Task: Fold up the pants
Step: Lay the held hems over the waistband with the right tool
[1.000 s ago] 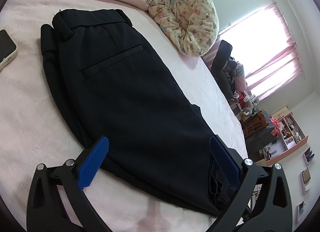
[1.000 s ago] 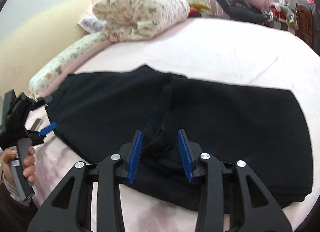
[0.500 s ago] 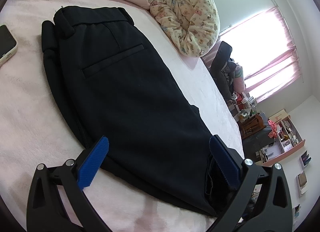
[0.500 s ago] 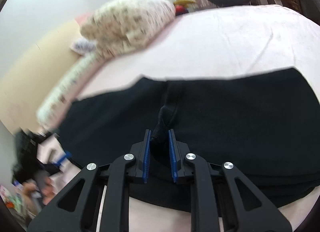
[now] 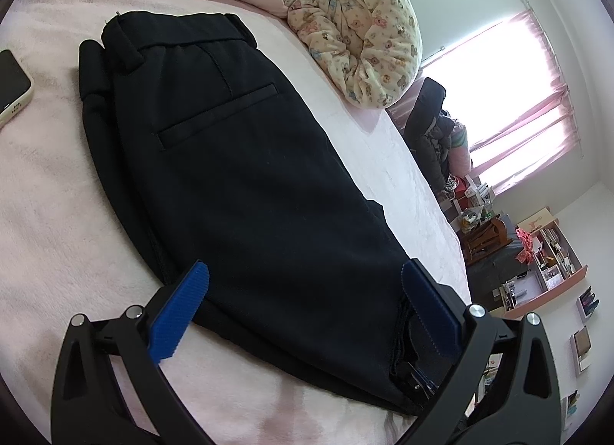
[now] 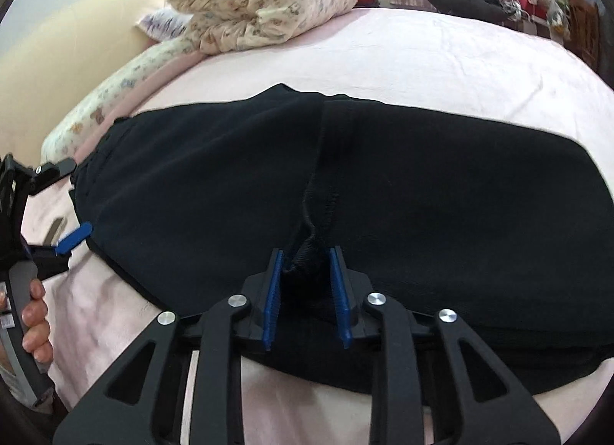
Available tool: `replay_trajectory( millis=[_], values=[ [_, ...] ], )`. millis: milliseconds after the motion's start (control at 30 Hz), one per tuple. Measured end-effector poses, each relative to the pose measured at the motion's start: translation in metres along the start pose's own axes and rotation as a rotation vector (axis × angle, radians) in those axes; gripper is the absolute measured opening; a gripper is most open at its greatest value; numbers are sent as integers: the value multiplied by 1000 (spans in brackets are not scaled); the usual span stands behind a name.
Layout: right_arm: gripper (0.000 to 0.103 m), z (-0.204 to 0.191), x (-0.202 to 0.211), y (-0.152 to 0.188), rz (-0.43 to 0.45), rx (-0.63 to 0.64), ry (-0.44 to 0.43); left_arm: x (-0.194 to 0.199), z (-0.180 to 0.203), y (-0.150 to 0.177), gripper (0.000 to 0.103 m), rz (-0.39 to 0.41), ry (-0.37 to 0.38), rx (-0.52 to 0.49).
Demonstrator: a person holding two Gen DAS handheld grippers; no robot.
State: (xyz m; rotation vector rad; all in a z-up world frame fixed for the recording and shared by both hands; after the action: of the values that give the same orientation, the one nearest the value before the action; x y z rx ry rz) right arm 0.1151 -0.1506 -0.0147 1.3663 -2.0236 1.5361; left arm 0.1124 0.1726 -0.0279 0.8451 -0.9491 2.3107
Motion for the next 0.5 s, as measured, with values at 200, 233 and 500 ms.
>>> replay_trajectory(
  millis=[200,233,500],
  values=[
    [30,-2,37,-10,143,-77,-204,3,-1,-1,101,-6,35,30],
    [30,1,42,-12,174,-92,-216,6,0,-1,101,-6,56,37],
    [30,3,-11,-7,-8,6,46,35,2,-10,101,122,190,60]
  ],
)
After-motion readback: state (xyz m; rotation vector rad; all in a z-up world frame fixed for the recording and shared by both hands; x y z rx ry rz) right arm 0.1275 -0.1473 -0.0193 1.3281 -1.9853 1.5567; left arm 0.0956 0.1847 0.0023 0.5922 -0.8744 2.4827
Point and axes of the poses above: each gripper's, at about its wrist camera, not at the fingertips, and x roughly against the way its jaws point, z to its right, y to its underside, the point moved 3 cm from there along -x, roughly the way its jaws point, and after that the axes turned 14 degrees about -y, right-handed, at the moved point
